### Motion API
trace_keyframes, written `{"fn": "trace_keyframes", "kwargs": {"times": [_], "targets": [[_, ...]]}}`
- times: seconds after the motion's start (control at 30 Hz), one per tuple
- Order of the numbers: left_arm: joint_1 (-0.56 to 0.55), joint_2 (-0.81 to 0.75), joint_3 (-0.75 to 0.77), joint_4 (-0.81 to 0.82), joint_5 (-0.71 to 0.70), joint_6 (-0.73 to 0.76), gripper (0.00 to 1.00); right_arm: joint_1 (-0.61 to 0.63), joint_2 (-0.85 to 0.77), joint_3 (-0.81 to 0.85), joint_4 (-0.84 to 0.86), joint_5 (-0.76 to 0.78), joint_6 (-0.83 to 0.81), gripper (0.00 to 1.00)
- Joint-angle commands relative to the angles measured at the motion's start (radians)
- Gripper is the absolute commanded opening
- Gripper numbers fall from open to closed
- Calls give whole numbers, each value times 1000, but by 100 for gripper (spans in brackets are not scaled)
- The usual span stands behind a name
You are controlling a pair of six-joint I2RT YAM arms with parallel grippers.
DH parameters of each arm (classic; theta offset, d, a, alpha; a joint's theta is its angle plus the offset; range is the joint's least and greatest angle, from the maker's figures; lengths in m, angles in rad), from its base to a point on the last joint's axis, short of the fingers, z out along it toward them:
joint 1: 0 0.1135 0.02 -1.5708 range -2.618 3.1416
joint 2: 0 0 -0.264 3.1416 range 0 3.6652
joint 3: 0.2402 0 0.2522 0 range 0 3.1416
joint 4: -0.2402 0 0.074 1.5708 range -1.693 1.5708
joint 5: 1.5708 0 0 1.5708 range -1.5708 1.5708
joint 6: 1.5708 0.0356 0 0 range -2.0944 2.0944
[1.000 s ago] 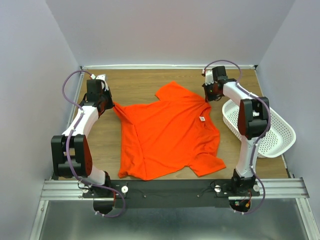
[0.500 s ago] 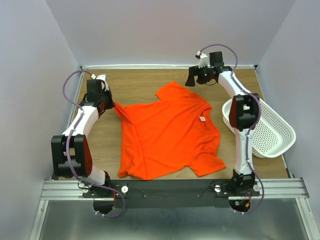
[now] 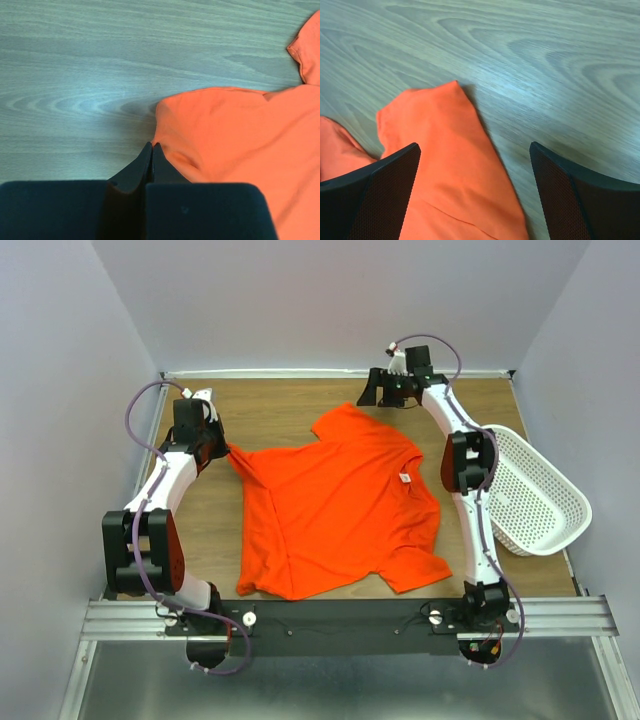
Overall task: Fold and stack the t-shirts
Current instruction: Flatten the tshirt out
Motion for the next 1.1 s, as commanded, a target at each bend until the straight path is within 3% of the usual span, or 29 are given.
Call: {"fn": "trace_keyframes", "kwargs": {"times": [0.0, 0.3, 0.57, 0.7, 0.83, 1.07], "targets": [[1, -10, -8, 5, 10, 14, 0, 29, 66, 27, -1, -44, 60, 94], [-1, -10, -8, 5, 5, 14, 0, 62, 94, 23, -4, -18, 68, 86], [-2, -11, -8, 3, 9, 12, 0, 72, 59, -37, -15, -52, 34, 42], [-4, -15, -8, 3, 7, 15, 0, 72, 25, -51, -18, -26, 0, 26], [-5, -13, -8, 5, 2, 14, 0, 72, -38, -58, -15, 3, -56, 1], [-5, -15, -8, 3, 4, 14, 0, 72, -179, -135, -3, -40, -148, 1]]}}
